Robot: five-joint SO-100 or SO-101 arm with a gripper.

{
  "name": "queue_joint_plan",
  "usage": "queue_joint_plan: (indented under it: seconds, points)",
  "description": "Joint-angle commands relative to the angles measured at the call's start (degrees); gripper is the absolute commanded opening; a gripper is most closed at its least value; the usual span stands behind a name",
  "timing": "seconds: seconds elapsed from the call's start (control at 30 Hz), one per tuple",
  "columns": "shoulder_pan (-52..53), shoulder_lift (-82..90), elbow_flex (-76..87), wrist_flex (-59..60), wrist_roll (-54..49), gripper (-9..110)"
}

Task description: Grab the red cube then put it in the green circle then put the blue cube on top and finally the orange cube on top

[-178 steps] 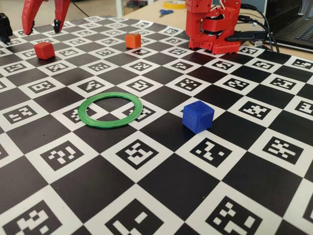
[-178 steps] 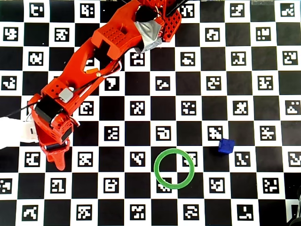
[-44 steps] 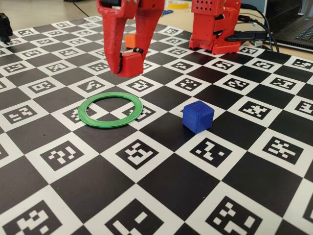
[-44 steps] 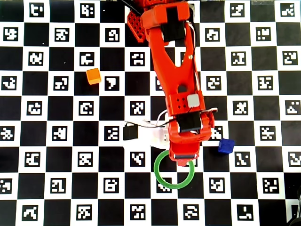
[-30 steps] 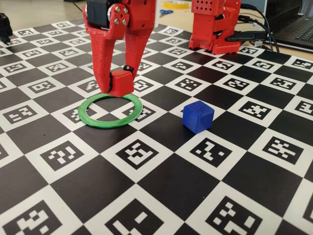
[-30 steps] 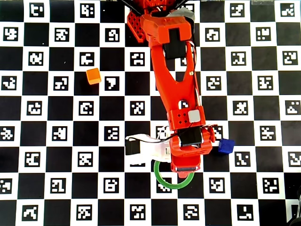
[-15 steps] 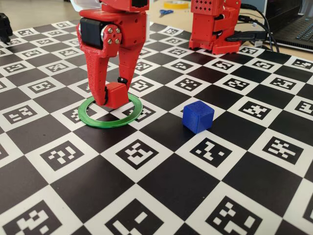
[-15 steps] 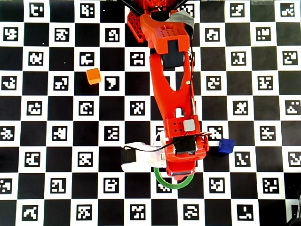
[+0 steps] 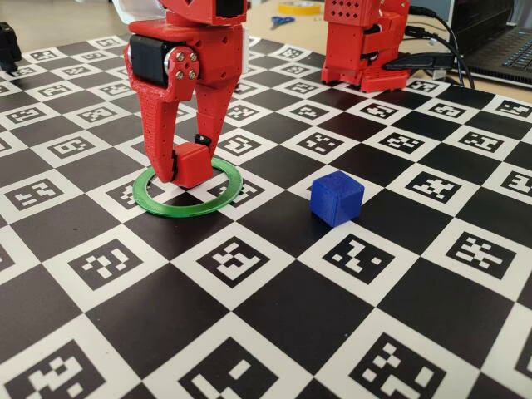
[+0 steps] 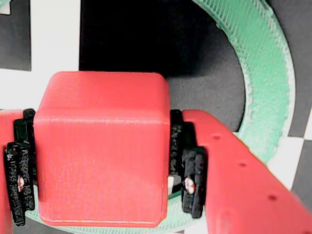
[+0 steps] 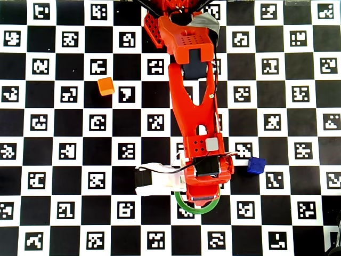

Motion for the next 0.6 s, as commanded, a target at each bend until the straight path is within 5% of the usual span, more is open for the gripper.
queue_joint_plan:
  seconds: [0.0,0.27,0.57]
  points:
    - [0.09,2.02,-4.13,-0.97,0.62,6]
    - [-0.18,1.93,-3.16,-1.05,-0.53,7]
    - [-0.18,2.29,-2.20,-0.79,-0.79,31]
